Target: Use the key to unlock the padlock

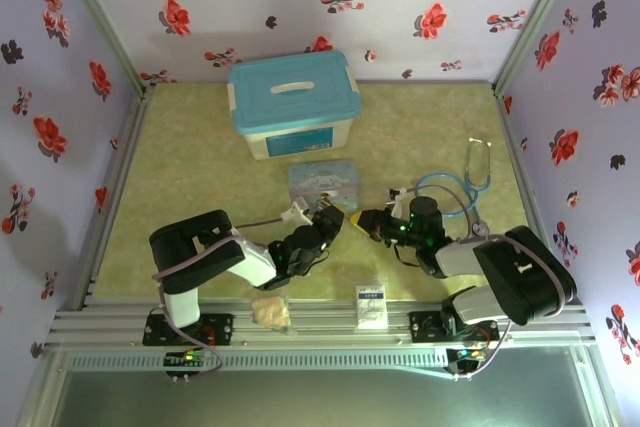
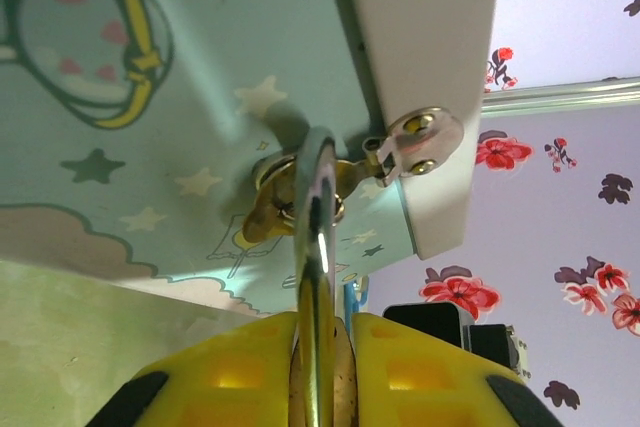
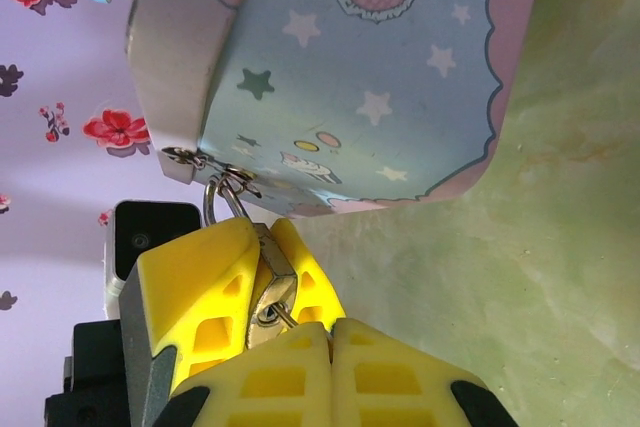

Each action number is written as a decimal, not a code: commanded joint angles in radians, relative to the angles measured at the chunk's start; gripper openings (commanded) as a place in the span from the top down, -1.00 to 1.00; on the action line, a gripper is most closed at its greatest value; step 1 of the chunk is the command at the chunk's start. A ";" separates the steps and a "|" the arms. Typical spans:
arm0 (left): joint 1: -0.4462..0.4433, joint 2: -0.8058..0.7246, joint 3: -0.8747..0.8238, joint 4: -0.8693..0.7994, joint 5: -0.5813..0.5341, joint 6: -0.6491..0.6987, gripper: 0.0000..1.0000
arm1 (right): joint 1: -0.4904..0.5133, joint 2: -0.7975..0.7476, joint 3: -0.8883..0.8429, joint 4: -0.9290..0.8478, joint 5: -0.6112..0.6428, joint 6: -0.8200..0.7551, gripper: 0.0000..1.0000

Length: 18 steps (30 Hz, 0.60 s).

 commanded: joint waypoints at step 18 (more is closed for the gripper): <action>-0.028 0.021 0.033 0.120 0.079 -0.010 1.00 | 0.102 -0.103 0.054 -0.117 0.185 0.017 1.00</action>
